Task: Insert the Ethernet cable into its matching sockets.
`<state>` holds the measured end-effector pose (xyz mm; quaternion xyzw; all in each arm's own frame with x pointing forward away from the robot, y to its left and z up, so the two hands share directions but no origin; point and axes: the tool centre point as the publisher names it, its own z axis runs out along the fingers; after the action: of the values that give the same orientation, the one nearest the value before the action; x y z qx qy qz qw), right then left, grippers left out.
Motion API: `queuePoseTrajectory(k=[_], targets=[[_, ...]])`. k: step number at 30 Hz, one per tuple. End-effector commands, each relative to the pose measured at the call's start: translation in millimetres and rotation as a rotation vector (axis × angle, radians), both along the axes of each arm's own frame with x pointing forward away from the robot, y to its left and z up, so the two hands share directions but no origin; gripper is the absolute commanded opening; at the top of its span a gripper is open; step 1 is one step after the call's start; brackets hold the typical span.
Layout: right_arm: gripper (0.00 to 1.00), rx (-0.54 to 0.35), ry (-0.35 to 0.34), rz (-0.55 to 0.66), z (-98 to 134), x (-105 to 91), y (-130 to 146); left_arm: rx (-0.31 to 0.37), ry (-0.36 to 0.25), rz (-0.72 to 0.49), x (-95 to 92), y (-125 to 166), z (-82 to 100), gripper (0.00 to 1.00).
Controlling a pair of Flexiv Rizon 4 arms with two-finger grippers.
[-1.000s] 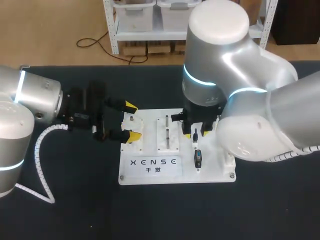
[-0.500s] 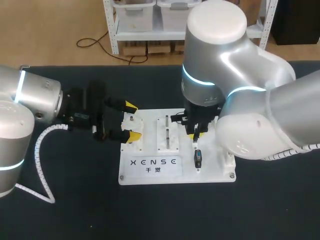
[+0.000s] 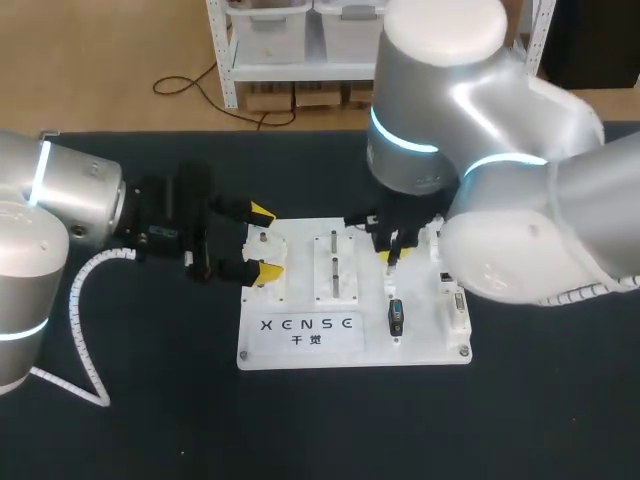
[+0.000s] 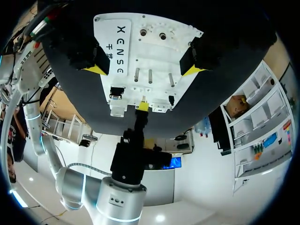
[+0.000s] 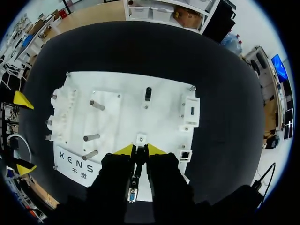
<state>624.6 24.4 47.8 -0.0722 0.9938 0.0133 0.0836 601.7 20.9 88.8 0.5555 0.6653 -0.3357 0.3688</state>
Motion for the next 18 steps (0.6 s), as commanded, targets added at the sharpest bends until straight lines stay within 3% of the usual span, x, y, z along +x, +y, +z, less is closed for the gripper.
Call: queuePoseTrajectory(k=[1,18], targets=[[0.0,0.007,-0.005,-0.014,14,-2.4,-15,-0.006,-0.005,0.002,-0.8,1,-1.6,1.0],[0.0,-0.028,0.024,-0.121,2,-13.1,-65,-0.006,-0.005,0.002,-0.8,1,-1.6,1.0]])
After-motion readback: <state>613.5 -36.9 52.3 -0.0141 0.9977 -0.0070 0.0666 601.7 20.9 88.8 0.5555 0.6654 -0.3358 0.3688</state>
